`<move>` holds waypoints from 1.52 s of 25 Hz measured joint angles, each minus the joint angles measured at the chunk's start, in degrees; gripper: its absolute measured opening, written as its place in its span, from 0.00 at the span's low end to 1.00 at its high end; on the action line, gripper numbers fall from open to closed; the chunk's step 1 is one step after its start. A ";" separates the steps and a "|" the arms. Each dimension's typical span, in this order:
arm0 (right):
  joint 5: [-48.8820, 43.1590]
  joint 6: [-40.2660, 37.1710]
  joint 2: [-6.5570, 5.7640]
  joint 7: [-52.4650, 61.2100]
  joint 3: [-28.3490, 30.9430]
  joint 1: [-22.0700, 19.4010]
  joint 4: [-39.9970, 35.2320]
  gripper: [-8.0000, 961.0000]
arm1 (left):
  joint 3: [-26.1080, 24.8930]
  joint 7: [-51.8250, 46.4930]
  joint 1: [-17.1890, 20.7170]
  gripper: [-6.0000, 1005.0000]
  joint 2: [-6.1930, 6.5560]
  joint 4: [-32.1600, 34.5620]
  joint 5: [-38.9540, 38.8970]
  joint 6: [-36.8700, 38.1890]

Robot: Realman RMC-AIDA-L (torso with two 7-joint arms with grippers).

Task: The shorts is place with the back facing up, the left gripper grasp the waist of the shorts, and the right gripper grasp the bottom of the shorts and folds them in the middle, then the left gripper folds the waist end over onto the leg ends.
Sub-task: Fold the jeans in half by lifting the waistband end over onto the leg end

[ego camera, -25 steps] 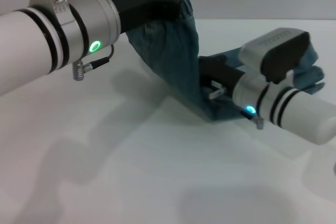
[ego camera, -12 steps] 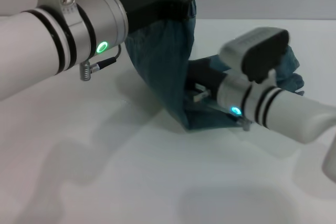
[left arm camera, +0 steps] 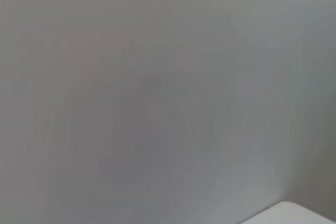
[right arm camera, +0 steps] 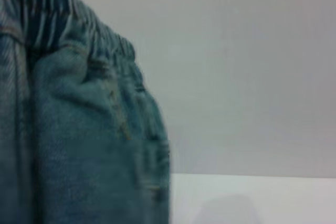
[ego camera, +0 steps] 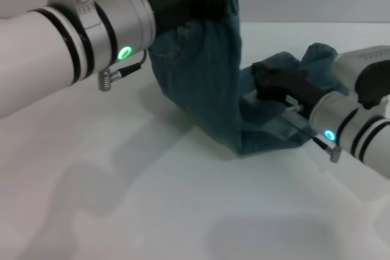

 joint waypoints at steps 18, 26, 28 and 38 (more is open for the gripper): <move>3.31 -4.88 0.80 8.07 -14.49 15.90 -5.56 0.01 | 0.84 0.28 -1.49 0.03 -0.05 1.07 -0.04 2.92; 3.60 -5.10 0.11 7.60 -12.60 13.41 -5.03 0.01 | 1.12 0.31 -2.02 0.03 -0.07 2.49 -0.37 3.24; 1.93 -5.14 -0.32 7.56 -9.38 10.90 -4.27 0.01 | 1.25 0.62 -2.02 0.03 -0.07 3.18 -0.50 3.68; -12.08 -5.20 -0.40 7.83 10.72 -5.10 3.69 0.01 | 4.56 0.72 -3.80 0.03 -0.19 7.92 -1.88 8.71</move>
